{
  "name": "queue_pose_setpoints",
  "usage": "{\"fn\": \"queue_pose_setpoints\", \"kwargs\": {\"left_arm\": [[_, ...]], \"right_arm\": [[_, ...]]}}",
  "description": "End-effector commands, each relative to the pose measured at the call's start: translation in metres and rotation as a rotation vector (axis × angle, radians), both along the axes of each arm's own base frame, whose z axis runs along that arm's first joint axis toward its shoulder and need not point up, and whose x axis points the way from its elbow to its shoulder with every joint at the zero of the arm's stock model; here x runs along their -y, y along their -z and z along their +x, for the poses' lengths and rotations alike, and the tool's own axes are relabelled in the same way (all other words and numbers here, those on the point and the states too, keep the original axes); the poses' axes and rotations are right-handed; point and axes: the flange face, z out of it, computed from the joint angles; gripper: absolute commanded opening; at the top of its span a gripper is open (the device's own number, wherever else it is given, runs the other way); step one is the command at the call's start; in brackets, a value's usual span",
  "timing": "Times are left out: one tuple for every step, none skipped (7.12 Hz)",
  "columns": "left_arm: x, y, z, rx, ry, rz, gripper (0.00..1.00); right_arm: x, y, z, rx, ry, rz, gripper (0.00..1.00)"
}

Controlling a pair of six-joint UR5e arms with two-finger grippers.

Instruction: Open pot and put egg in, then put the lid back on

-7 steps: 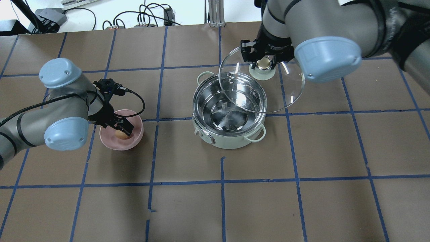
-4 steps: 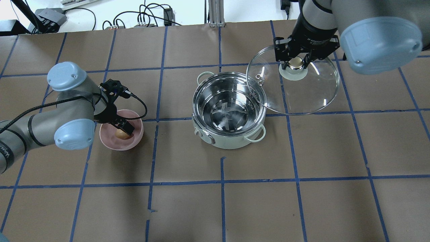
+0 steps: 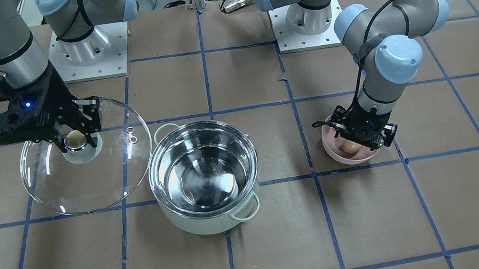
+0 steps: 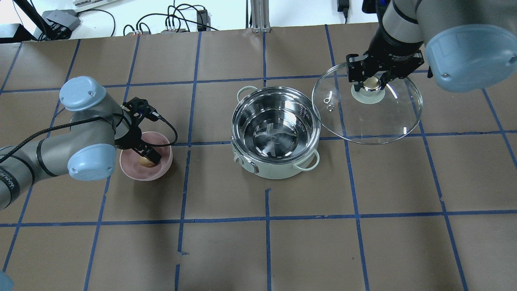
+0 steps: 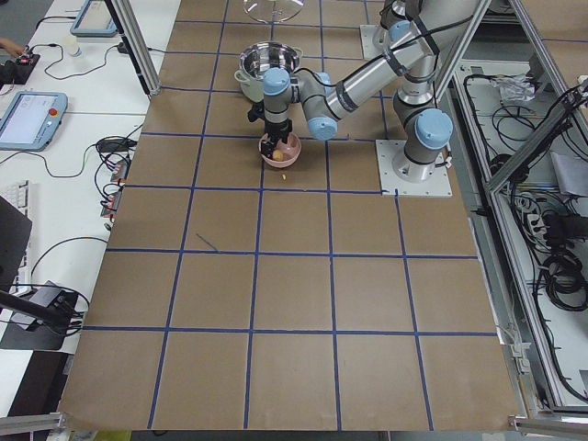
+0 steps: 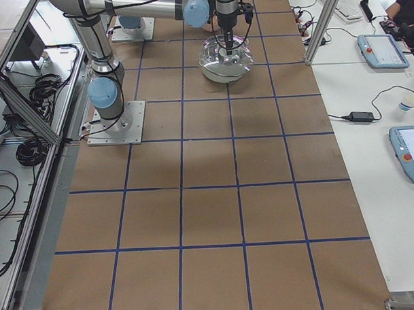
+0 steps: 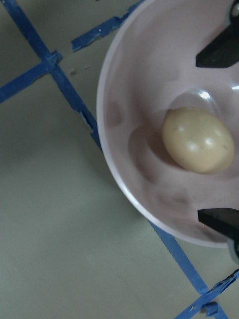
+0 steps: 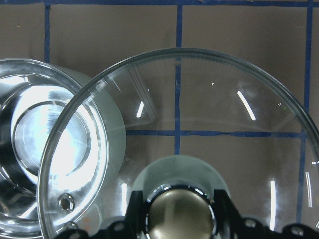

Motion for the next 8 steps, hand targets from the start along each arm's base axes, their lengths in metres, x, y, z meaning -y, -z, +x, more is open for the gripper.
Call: {"fn": "queue_pose_setpoints", "kwargs": {"left_arm": [[0.001, -0.001, 0.000, -0.003, 0.067, -0.003, 1.00], [0.000, 0.000, 0.000, -0.004, 0.069, 0.000, 1.00], [-0.001, 0.002, 0.000, 0.001, 0.069, 0.009, 1.00], [-0.002, 0.002, -0.001, 0.003, 0.073, 0.011, 1.00], [-0.004, 0.006, -0.001, 0.001, 0.073, 0.023, 1.00], [-0.009, 0.011, -0.003, -0.002, 0.075, 0.037, 1.00], [-0.011, 0.014, -0.003, -0.004, 0.075, 0.043, 1.00], [-0.013, 0.015, -0.004, -0.005, 0.075, 0.047, 1.00]], "right_arm": [[0.002, 0.007, -0.017, -0.011, -0.026, 0.010, 0.23], [0.000, 0.015, -0.021, -0.016, -0.061, 0.025, 0.21], [0.001, 0.017, -0.028, -0.014, -0.052, 0.029, 0.21], [0.002, 0.017, -0.034, -0.015, -0.055, 0.029, 0.21], [0.002, 0.018, -0.034, -0.015, -0.055, 0.032, 0.21], [0.002, 0.018, -0.034, -0.015, -0.072, 0.032, 0.21], [0.002, 0.018, -0.035, -0.015, -0.075, 0.032, 0.20], [0.002, 0.018, -0.035, -0.018, -0.087, 0.032, 0.19]]}}
